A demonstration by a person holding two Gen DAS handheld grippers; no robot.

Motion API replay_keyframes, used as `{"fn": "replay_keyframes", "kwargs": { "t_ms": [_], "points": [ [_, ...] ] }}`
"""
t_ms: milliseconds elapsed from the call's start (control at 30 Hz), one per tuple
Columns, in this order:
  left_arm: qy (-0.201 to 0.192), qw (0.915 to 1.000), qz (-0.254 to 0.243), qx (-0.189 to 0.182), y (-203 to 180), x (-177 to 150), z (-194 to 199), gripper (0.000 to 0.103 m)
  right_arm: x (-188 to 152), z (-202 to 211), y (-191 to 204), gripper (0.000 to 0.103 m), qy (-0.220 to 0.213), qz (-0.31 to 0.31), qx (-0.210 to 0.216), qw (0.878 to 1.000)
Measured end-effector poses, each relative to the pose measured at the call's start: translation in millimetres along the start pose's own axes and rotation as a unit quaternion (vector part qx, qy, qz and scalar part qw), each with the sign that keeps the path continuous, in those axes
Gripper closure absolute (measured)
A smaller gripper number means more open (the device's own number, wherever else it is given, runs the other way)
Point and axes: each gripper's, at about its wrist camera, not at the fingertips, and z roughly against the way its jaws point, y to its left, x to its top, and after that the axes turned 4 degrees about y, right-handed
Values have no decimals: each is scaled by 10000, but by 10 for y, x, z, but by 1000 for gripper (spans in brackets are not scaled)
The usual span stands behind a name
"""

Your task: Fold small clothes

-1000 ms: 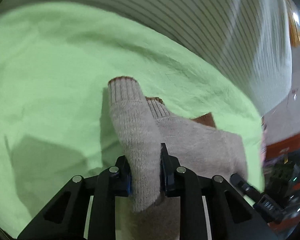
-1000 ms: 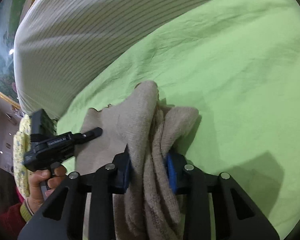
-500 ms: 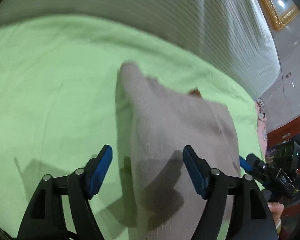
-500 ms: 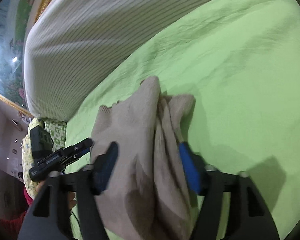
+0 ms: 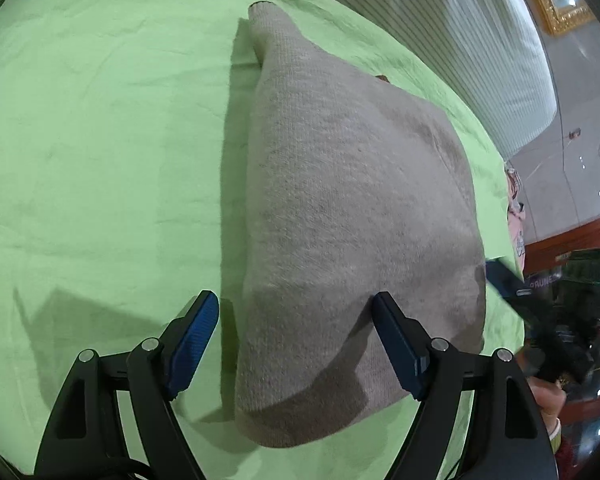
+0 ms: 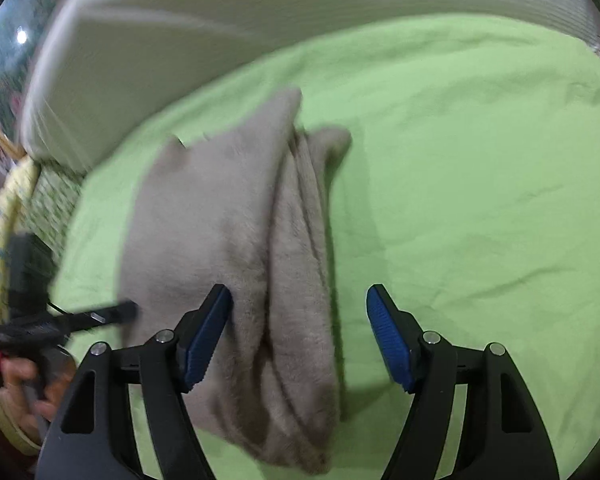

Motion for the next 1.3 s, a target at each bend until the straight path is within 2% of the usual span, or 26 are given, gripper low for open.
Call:
{"fn": "replay_keyframes", "kwargs": {
  "t_ms": [67,100,133,167,200,267,300,333,367,500,633,733,767,800,867,933,1000,1100,1300],
  "points": [
    [4,10000,4,14,4,2,-18,24,-15,122,50,44,-172,5,453,9988],
    [1,10000,8,26,72,-19,8,24,-1,108,63,47,-114,13,507,9986],
    [3,10000,11,39,92,-20,6,23,19,56,70,49,8,28,445,9990],
    [7,10000,18,46,106,-14,0,23,37,-24,56,49,165,52,140,9998],
    [2,10000,29,44,126,-13,1,23,66,-99,46,49,218,65,8,9997],
    [16,10000,42,41,145,4,-10,23,124,-263,-14,47,274,-128,50,9995],
    [12,10000,48,37,141,5,-12,23,154,-337,-41,43,334,-264,118,9990],
    [12,10000,37,32,133,29,-30,22,195,-432,-63,34,417,-387,201,9982],
    [4,10000,35,55,129,50,-44,20,227,-489,-73,31,434,-419,257,9978],
    [10,9998,185,-60,169,114,-96,18,316,-748,-96,31,554,-305,93,9980],
    [-8,9994,256,-238,175,148,-140,19,288,-761,-246,31,557,-702,439,9950],
    [12,9978,345,-573,175,172,-171,25,272,-806,-289,31,598,-924,690,9915],
    [-1,9977,351,-573,172,177,-174,27,255,-823,-284,32,581,-997,778,9903],
    [-10,9979,320,-561,165,178,-174,32,235,-820,-266,36,594,-1011,849,9895],
    [-22,9981,281,-543,177,158,-137,42,190,-808,-208,51,591,-1050,915,9885],
    [-73,9972,314,-676,218,136,-60,55,153,-730,-118,59,472,-1032,949,9890],
    [-160,9964,285,-777,249,112,57,61,156,-678,13,61,384,-941,954,9902],
    [-354,9963,192,-765,272,65,267,66,159,-593,279,63,286,-708,1059,9914],
    [-877,9939,164,-652,511,-100,970,68,74,-549,895,63,299,-298,1387,9894]
  ]
}}
